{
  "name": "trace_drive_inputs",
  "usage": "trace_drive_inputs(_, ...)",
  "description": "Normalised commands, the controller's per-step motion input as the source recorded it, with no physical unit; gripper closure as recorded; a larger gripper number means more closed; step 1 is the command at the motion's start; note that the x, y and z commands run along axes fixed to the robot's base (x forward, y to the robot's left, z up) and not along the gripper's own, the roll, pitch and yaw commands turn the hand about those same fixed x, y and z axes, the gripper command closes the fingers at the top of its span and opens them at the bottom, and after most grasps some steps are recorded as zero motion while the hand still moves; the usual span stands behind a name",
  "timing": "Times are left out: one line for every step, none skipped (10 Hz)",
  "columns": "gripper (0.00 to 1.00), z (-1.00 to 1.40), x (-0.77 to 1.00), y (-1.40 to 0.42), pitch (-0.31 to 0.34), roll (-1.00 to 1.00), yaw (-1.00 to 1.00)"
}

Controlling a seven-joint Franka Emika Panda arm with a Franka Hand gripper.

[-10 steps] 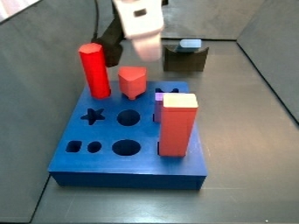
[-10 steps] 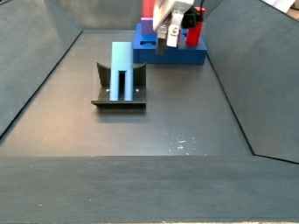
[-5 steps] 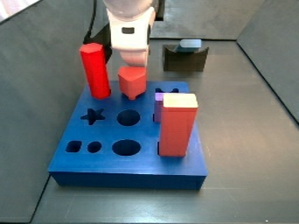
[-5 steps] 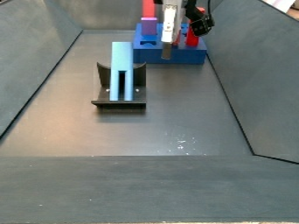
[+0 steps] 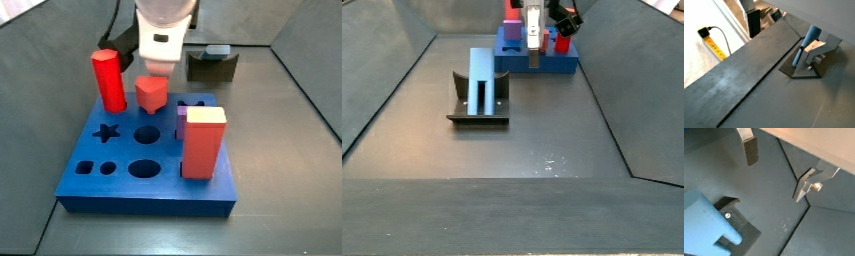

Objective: Pick up the square-circle object. Move up. Rotate the square-circle object. Place the square-circle object on the fixture. Regrasp the square-circle object. Move to above the board. Insert the square-circle object.
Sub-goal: Regrasp the square-circle object.

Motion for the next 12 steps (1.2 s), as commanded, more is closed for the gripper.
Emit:
trace_drive_inputs(0.0,-0.01,0.05,-0.04,0.004,0.09,0.43)
trace_drive_inputs(0.0,-0.01,0.04,-0.04,-0.087,0.08,0.36)
trace_drive_inputs(0.0,-0.01,0.04,-0.04,-0.119,0.07,0.29)
trace_drive_inputs(0.0,0.0,0.04,-0.05,-0.126,0.07,0.24)
trace_drive_inputs(0.0,0.0,1.0,-0.02,-0.109,0.0,0.16)
trace_drive_inputs(0.0,0.0,1.0,-0.02,-0.106,0.01,0.1)
trace_drive_inputs(0.0,-0.03,1.0,-0.02,-0.088,0.03,0.04)
trace_drive_inputs(0.0,-0.04,1.0,-0.02,-0.083,0.05,0.01)
trace_drive_inputs(0.0,-0.04,1.0,-0.01,-0.062,0.07,-0.02)
trace_drive_inputs(0.0,-0.06,1.0,-0.02,-0.043,0.08,-0.04)
trace_drive_inputs(0.0,-0.07,1.0,-0.01,-0.01,0.08,-0.04)
trace_drive_inputs(0.0,-0.07,1.0,-0.02,0.01,0.08,-0.04)
